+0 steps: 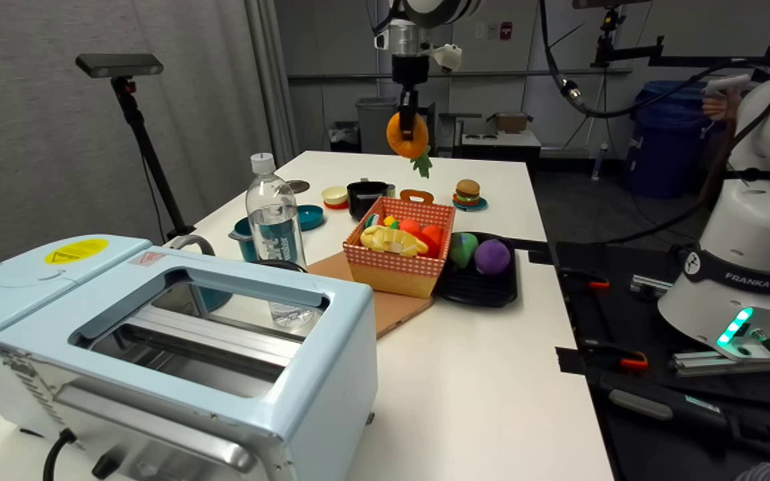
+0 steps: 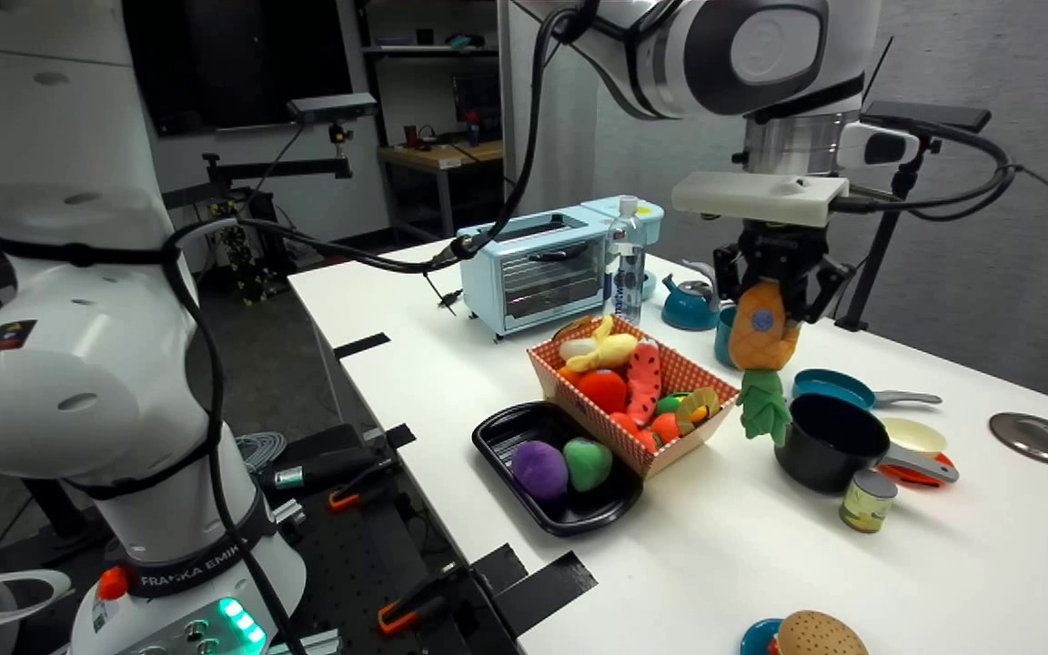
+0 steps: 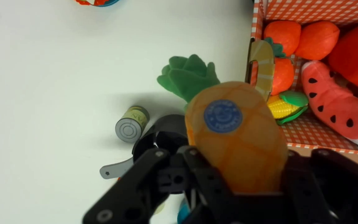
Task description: Put the orange toy into the black pot.
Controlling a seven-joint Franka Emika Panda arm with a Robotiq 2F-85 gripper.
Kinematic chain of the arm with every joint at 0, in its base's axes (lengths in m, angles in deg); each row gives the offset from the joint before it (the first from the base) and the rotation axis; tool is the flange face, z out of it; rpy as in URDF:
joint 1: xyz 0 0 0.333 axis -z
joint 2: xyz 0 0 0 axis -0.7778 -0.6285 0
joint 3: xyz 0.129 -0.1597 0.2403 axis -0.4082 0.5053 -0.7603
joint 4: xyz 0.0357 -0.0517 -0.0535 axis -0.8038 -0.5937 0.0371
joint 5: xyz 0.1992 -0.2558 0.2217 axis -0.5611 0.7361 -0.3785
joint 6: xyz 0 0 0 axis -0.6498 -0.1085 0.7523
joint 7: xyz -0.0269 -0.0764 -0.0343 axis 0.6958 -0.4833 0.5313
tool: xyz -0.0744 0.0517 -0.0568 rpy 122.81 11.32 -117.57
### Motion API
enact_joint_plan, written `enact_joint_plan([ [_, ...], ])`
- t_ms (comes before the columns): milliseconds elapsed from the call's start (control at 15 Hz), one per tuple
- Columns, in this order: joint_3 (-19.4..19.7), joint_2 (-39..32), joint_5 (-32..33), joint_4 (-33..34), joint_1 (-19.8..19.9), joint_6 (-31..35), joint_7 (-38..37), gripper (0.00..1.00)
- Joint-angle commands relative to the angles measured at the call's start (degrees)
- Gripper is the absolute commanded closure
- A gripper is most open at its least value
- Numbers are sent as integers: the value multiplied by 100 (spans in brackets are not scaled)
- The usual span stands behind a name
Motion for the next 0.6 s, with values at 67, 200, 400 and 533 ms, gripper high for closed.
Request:
enact_joint_plan([
  [67,31,162,-159,108,127,-149,-35,94],
  [200,49,205,-176,177,143,-189,-37,94],
  [400,68,140,-165,429,152,-257,-85,94],
  [533,73,63,-159,600,151,-310,-111,94],
])
